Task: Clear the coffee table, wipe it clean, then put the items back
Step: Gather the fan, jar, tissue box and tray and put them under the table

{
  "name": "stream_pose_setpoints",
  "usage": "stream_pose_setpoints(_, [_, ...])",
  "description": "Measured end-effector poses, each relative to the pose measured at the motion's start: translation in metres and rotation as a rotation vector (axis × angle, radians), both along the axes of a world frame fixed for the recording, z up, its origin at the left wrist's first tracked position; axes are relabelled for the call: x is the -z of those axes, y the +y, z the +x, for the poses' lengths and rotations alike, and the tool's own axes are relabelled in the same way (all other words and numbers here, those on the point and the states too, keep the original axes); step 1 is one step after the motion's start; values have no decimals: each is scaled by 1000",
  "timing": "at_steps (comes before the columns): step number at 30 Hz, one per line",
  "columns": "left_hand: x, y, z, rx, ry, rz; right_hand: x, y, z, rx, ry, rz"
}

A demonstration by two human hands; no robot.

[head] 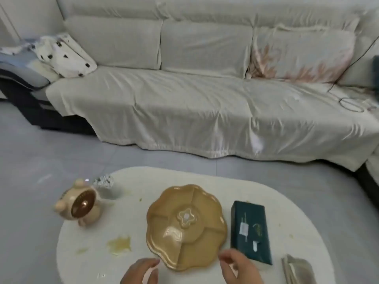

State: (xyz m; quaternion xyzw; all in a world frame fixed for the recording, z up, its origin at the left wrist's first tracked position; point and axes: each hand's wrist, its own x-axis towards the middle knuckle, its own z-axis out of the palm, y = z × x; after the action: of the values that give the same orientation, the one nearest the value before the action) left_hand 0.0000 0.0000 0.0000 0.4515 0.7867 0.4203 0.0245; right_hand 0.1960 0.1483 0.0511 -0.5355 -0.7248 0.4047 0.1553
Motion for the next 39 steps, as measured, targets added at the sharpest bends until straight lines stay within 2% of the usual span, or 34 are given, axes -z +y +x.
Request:
stream_pose_setpoints(1, [0, 21, 4, 59, 2, 13, 7, -1, -6, -74, 33, 8])
stream_pose_setpoints(4, [13, 59, 5, 175, 64, -137, 43, 7, -18, -141, -69, 338])
stream_pose_setpoints(7, [26, 65, 7, 203, 141, -167, 61, -4, -32, -220, -138, 551])
stream_pose_setpoints(13, [46, 70, 3, 161, 189, -228, 87, -4, -41, -159, -253, 730])
stream_pose_setpoints(19, [48, 66, 8, 144, 275, -253, 86, -15, -41, -163, -311, 697])
stream_pose_setpoints(21, [46, 64, 11, 120, 316, -298, 84, -17, -38, -186, -220, 585])
stream_pose_setpoints(23, [40, 62, 15, 113, 283, -354, 83, -24, -27, -191, -141, 450])
stream_pose_setpoints(26, [34, 55, 15, 149, 175, -459, 77, -42, -5, -91, -81, 443])
stream_pose_setpoints(31, [23, 28, 17, 201, 181, -537, 64, -57, 39, 4, -245, 466])
stream_pose_setpoints(39, [28, -12, 21, 181, 37, -390, 37, -40, 52, 176, -361, 351])
